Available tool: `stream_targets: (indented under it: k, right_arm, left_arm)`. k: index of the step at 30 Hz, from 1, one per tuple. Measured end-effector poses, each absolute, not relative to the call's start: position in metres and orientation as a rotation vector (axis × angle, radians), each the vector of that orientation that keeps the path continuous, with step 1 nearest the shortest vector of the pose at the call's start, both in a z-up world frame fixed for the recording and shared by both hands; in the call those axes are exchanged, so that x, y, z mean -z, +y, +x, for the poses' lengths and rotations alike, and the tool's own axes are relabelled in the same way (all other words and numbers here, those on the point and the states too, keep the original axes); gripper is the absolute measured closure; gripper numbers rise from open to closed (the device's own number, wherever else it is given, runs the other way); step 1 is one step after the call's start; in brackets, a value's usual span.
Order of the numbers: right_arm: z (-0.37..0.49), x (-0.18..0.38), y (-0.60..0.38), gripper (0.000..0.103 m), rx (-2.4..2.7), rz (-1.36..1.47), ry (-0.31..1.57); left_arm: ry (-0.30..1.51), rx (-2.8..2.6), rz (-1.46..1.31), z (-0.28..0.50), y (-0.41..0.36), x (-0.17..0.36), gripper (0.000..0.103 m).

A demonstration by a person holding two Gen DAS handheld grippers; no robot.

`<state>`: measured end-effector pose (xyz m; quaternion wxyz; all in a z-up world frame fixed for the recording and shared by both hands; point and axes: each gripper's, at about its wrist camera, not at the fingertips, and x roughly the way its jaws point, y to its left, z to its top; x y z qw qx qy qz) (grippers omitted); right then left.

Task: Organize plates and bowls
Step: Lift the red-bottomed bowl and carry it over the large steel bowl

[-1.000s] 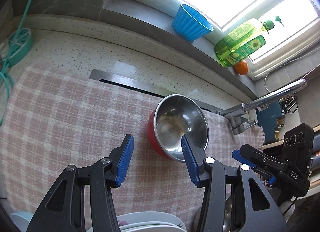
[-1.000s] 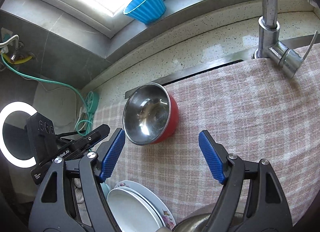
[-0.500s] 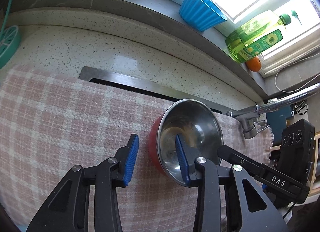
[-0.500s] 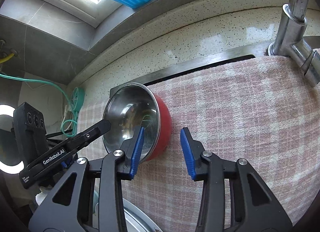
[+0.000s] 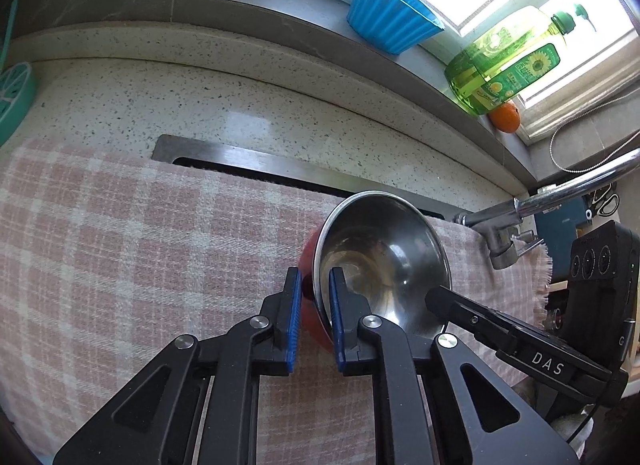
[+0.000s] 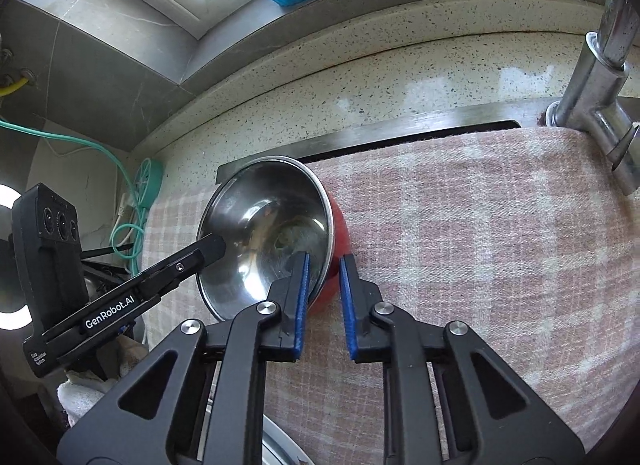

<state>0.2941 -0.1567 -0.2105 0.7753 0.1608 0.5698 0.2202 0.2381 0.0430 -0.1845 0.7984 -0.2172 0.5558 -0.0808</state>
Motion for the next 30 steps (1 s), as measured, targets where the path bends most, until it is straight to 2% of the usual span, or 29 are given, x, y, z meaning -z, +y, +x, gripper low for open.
stream_targets:
  k: [30]
  right_arm:
    - [0.168,0.145,-0.217,0.087,-0.567,0.354,1.106]
  left_arm:
    - [1.049,0.282,-0.428,0.128,0.003,0.110,0.091]
